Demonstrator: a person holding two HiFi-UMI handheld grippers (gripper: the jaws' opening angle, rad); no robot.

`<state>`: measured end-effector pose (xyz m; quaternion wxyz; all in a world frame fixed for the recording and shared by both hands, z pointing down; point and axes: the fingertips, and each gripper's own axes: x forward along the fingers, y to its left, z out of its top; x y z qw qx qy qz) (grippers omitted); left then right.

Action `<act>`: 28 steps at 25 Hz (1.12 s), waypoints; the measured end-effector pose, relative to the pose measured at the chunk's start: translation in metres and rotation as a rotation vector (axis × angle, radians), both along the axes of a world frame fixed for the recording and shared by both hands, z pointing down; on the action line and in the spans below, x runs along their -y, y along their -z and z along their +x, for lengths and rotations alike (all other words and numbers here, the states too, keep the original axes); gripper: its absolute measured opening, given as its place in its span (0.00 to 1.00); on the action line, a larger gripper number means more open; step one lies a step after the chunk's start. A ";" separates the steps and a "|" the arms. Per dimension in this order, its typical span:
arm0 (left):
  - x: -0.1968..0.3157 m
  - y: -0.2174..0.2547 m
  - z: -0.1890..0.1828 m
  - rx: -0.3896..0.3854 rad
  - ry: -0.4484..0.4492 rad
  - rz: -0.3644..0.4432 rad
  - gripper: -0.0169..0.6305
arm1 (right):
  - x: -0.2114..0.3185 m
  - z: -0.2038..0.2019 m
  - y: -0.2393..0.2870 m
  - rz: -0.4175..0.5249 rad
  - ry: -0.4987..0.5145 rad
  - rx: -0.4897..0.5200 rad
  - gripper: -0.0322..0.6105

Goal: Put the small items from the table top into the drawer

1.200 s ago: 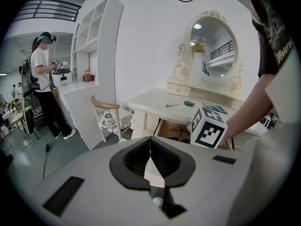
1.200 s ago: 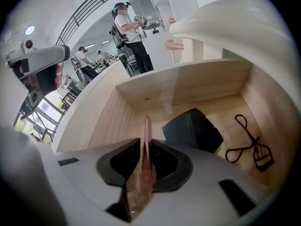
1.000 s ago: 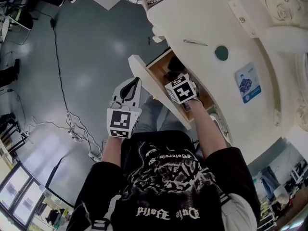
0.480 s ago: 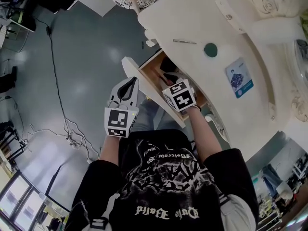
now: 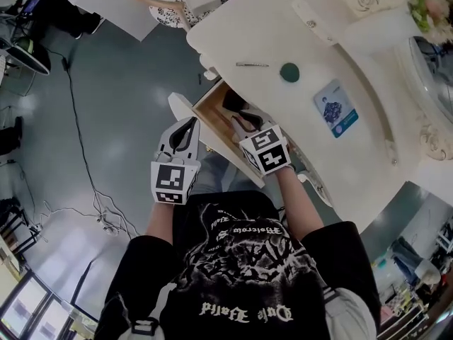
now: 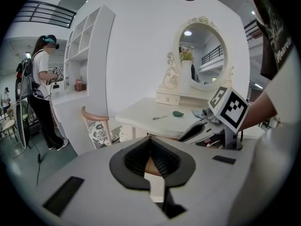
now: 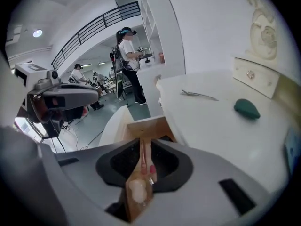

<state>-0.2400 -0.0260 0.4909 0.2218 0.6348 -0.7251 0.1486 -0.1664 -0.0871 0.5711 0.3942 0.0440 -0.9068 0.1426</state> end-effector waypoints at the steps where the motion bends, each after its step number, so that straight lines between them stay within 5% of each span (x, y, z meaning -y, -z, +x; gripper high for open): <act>1: 0.001 0.002 0.002 0.001 -0.005 0.004 0.05 | 0.002 0.003 0.004 0.002 -0.017 0.009 0.18; 28: 0.052 0.034 0.096 -0.041 -0.285 0.114 0.05 | 0.037 0.126 0.096 0.192 -0.388 0.142 0.17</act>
